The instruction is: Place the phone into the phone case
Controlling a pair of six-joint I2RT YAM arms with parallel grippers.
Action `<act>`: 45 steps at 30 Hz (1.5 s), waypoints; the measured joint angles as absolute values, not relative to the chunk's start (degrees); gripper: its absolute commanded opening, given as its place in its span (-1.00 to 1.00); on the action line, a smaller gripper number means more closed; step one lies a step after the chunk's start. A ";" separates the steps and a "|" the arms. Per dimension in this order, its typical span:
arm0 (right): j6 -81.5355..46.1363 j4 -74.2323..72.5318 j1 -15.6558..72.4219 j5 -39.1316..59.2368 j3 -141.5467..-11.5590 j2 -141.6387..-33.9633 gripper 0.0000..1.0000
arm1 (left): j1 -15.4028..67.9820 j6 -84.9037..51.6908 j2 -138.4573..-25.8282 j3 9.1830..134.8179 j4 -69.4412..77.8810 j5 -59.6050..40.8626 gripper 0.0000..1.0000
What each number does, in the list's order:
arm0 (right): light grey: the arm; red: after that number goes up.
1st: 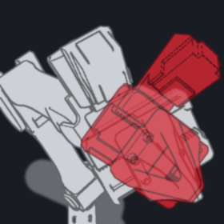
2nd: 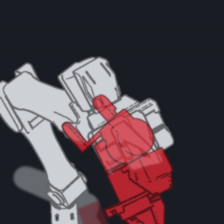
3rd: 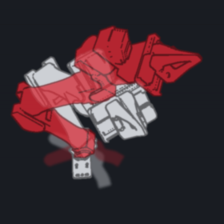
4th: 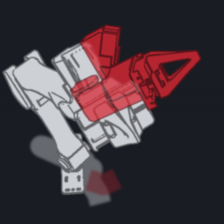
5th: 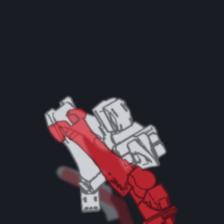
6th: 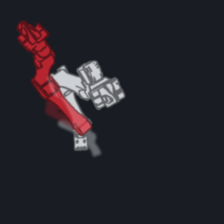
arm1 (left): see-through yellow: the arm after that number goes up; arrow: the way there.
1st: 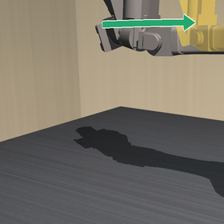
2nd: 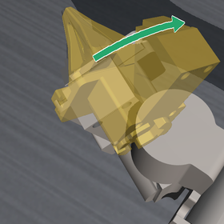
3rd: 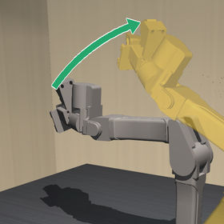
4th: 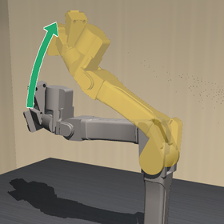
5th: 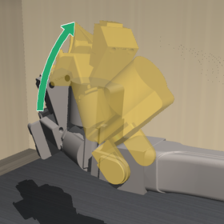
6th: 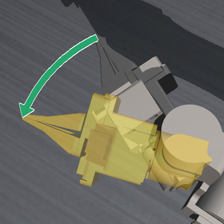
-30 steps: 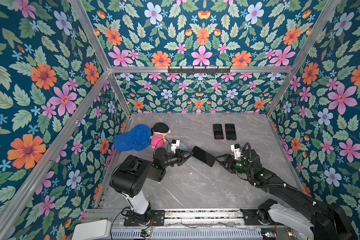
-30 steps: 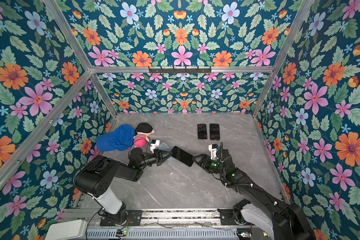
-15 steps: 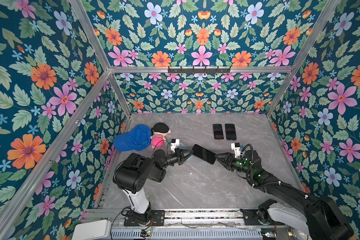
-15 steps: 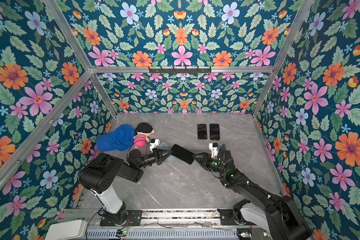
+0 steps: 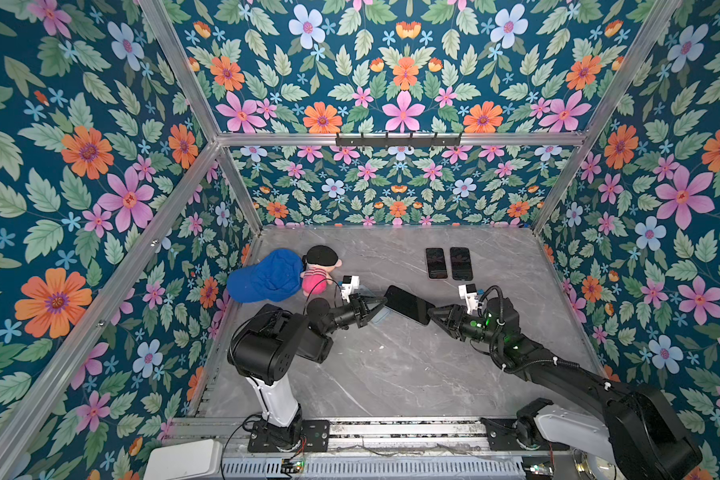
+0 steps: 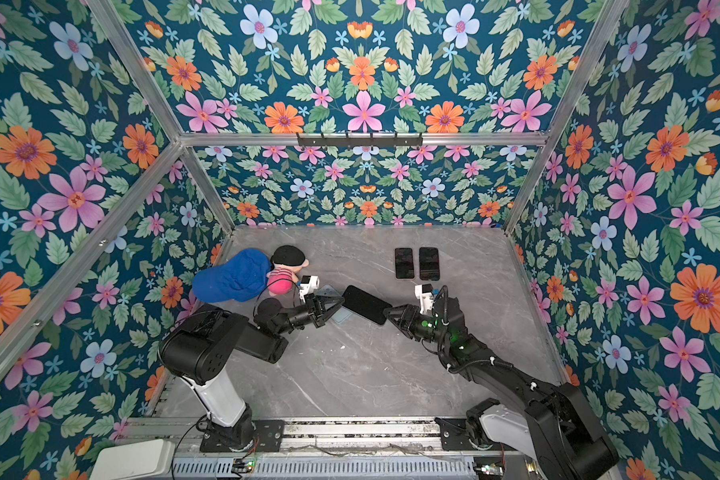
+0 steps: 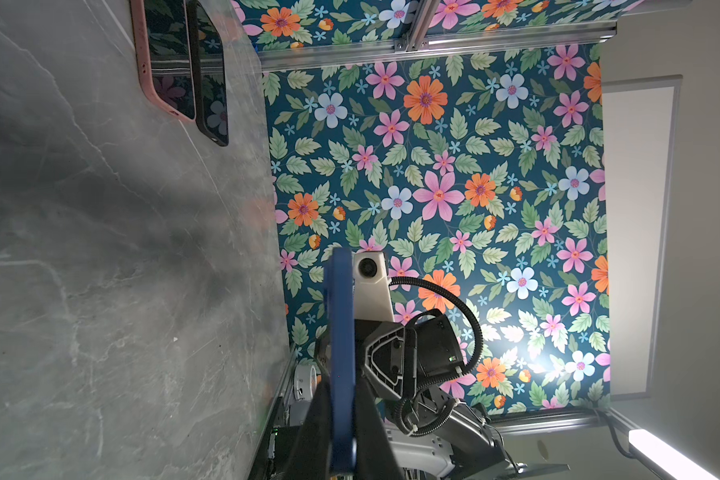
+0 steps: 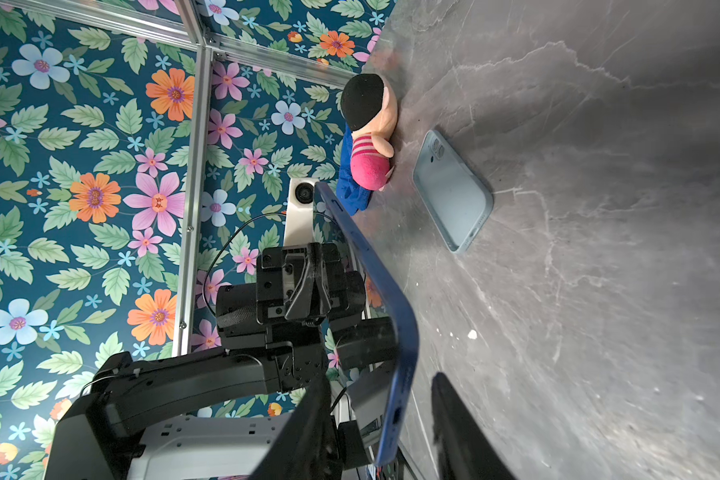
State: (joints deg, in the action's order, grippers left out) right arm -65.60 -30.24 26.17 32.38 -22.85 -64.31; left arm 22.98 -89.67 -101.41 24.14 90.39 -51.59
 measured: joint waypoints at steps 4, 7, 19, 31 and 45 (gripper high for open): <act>-65.54 -30.28 26.17 32.38 -22.85 -64.34 -0.26 | 23.35 -89.69 -101.49 24.32 90.39 -51.20 -1.00; -65.58 -31.11 26.20 32.51 -22.85 -64.82 -0.31 | 23.62 -89.82 -101.49 24.43 90.37 -51.13 -1.00; -66.00 -32.49 26.17 32.56 -22.72 -64.86 -0.55 | 23.64 -90.06 -101.47 24.47 90.85 -51.05 -1.00; -67.07 -32.67 26.13 32.38 -22.65 -64.34 -0.78 | 23.62 -90.04 -101.54 24.47 91.50 -50.87 -1.00; -66.98 -31.24 26.17 32.58 -24.60 -64.79 -0.99 | 22.65 -86.46 -100.53 24.03 87.39 -51.53 -0.07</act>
